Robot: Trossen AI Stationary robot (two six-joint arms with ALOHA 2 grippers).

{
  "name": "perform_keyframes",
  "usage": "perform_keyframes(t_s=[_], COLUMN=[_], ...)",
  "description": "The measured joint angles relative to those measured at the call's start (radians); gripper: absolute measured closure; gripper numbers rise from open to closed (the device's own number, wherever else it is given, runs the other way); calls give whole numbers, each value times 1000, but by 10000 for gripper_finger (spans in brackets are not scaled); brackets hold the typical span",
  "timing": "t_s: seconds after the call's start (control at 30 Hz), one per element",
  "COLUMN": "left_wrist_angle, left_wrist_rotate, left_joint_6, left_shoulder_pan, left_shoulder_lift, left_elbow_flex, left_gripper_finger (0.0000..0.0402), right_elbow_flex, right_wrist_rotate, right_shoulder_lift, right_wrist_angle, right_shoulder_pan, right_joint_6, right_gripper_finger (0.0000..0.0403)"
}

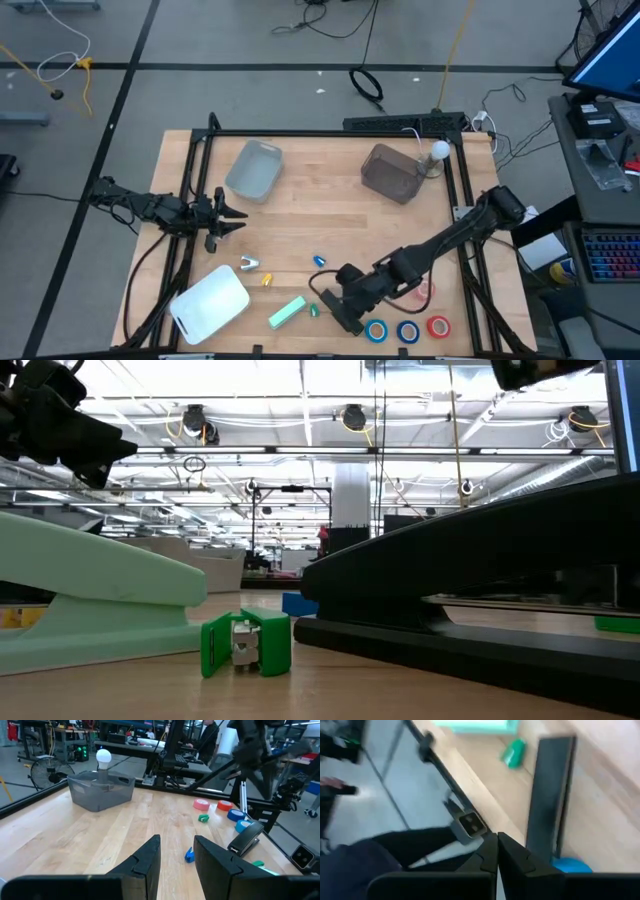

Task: Pick and place Stapler, Stapler remover, tape
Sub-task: Put the big black stapler into the gray bin

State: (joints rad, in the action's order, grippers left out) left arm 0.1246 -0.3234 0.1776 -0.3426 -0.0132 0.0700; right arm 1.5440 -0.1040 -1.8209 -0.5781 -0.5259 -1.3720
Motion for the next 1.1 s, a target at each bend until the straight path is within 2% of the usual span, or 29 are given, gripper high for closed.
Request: perform_keyframes(t_s=[0.07, 0.37, 0.77, 0.93, 1.1], left_wrist_angle=[0, 0, 0, 0, 0], left_wrist_rotate=[0, 0, 0, 0, 0], left_joint_6=[0, -59, -67, -66, -66], left_shoulder_pan=[0, 0, 0, 0, 0], left_shoulder_lift=[0, 0, 0, 0, 0], left_elbow_flex=[0, 0, 0, 0, 0], left_gripper_finger=[284, 284, 284, 284, 284], right_elbow_flex=[5, 8, 5, 5, 5], right_wrist_rotate=[-25, -117, -172, -197, -188], right_shoulder_lift=[-23, -48, -48, -48, -48], right_wrist_angle=[-61, -111, -137, -159, -161], right_shoulder_pan=[0, 22, 61, 69, 68], right_joint_6=[-21, -55, 29, 35, 51], right_gripper_finger=[402, 403, 400, 380, 330])
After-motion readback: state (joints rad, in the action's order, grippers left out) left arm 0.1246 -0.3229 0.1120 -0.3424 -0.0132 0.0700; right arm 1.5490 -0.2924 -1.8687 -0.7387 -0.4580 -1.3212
